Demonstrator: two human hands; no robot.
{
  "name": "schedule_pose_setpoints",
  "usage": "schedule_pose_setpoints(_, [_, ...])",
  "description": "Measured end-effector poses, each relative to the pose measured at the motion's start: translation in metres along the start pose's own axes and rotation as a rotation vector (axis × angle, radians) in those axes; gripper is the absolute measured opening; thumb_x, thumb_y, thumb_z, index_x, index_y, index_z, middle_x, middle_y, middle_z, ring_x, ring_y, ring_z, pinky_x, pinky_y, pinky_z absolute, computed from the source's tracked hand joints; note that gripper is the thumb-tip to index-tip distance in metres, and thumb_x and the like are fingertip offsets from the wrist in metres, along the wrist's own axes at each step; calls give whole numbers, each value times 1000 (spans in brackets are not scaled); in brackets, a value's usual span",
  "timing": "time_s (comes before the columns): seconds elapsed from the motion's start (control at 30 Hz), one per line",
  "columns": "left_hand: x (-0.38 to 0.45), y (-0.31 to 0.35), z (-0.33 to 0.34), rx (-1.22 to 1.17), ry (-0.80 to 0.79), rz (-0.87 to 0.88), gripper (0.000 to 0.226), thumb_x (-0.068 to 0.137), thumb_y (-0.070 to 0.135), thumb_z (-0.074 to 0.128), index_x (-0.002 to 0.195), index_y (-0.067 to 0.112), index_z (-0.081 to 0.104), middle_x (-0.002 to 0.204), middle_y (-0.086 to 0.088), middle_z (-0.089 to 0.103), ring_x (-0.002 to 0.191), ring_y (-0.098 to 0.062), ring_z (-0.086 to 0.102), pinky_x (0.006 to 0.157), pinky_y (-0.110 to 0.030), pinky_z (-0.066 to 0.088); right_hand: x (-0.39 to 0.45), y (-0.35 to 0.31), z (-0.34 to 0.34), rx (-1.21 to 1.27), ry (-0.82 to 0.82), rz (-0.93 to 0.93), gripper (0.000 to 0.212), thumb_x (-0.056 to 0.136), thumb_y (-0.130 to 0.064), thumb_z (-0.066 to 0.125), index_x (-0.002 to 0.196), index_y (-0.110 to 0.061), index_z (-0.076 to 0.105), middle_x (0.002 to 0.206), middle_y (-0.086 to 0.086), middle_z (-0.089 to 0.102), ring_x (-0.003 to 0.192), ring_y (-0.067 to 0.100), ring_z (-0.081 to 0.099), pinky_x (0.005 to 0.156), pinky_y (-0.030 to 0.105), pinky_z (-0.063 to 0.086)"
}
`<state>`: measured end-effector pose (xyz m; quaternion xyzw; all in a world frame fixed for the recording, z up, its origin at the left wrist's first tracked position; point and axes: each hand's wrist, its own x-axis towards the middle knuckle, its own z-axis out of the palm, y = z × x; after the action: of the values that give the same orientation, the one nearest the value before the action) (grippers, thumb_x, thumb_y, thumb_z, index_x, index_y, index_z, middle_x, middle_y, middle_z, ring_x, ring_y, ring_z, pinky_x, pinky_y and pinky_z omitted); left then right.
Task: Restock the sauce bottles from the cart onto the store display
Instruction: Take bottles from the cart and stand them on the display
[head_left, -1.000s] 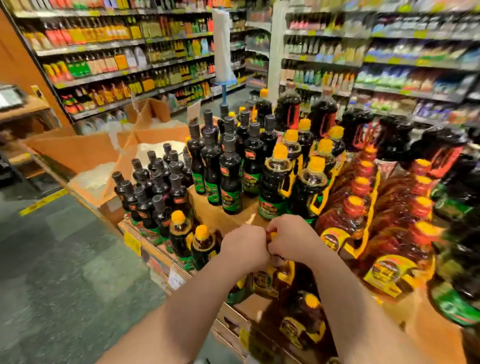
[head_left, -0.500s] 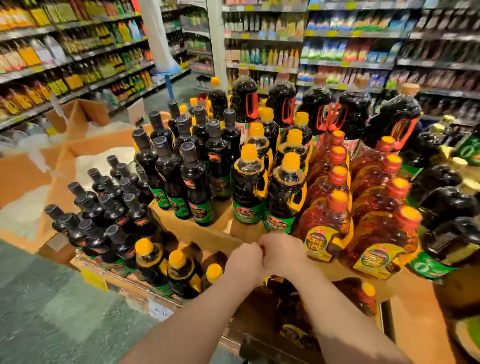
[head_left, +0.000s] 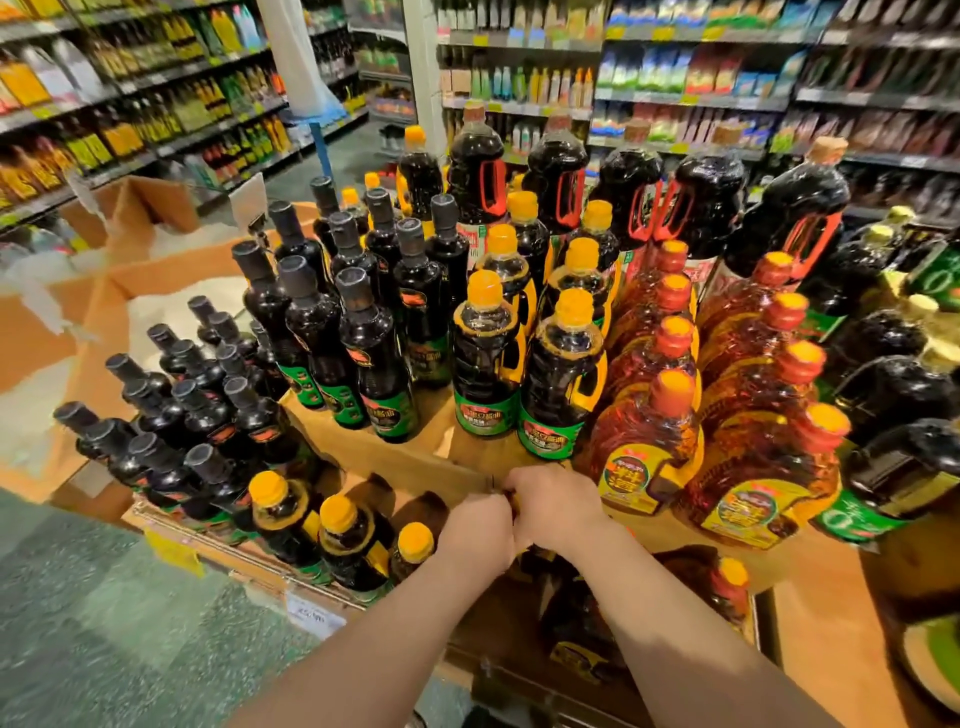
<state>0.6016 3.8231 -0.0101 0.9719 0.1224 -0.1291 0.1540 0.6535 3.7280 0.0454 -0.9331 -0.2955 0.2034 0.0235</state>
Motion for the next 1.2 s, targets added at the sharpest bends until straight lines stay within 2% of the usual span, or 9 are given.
schedule_pose_setpoints(0.13, [-6,2,-4,-3,-16,-58,34,90,41,61,100,9,63,98,-9,65,94,-28,63,80,-38,53,-3,4,-11,26,80,-42,32,83,-17,58,115,-22,60,110,3,60,100,27,59,77,38,53])
schedule_pose_setpoints(0.23, [-15,8,-14,15,13,-111,25,91,32,60,107,13,62,103,-8,67,94,-28,65,77,-37,54,-11,3,-16,12,190,-132,30,85,-14,52,111,-23,64,109,1,60,102,26,58,77,36,49])
schedule_pose_setpoints(0.43, [-48,13,-45,12,88,-228,32,92,43,58,99,13,65,84,-4,59,80,-25,63,61,-33,49,-7,-26,-60,-122,-128,-210,33,94,-16,57,124,-27,62,129,3,45,116,28,51,87,35,47])
schedule_pose_setpoints(0.6, [-89,3,-61,-53,184,-285,32,90,46,54,83,15,60,79,-6,58,78,-28,64,57,-32,44,-22,-54,-59,-92,20,-416,34,91,-12,51,111,-33,68,126,1,50,112,27,51,88,34,47])
schedule_pose_setpoints(0.77, [-136,-23,-66,-76,265,-366,33,90,40,53,97,10,62,82,-9,65,77,-33,65,53,-33,40,-58,-99,-55,-31,167,-637,30,87,-5,46,98,-21,68,104,3,58,93,24,57,78,36,52])
schedule_pose_setpoints(0.93, [-192,-48,-70,-116,335,-595,35,90,37,54,115,14,59,99,-12,67,91,-36,66,63,-37,49,-85,-157,-45,-48,155,-840,31,89,-4,43,99,-22,66,107,1,55,97,21,56,80,33,49])
schedule_pose_setpoints(1.07, [-263,-79,-61,-165,353,-818,36,89,37,58,119,18,61,113,-11,66,106,-34,63,81,-39,52,-113,-225,-12,67,105,-1052,27,74,-10,45,80,-11,71,85,5,69,86,25,63,71,19,40])
schedule_pose_setpoints(1.13, [-310,-94,-51,-163,358,-943,37,90,34,58,122,14,59,117,-12,64,108,-34,62,83,-39,52,-138,-263,9,49,19,-1088,25,83,-15,49,88,-15,73,96,5,70,98,24,62,76,21,38])
schedule_pose_setpoints(1.2, [-362,-106,-39,-165,359,-1055,36,91,34,59,120,13,60,117,-12,64,108,-34,63,83,-38,52,-169,-298,34,49,-59,-1170,25,86,-4,52,93,-15,73,100,6,68,101,24,60,79,22,36])
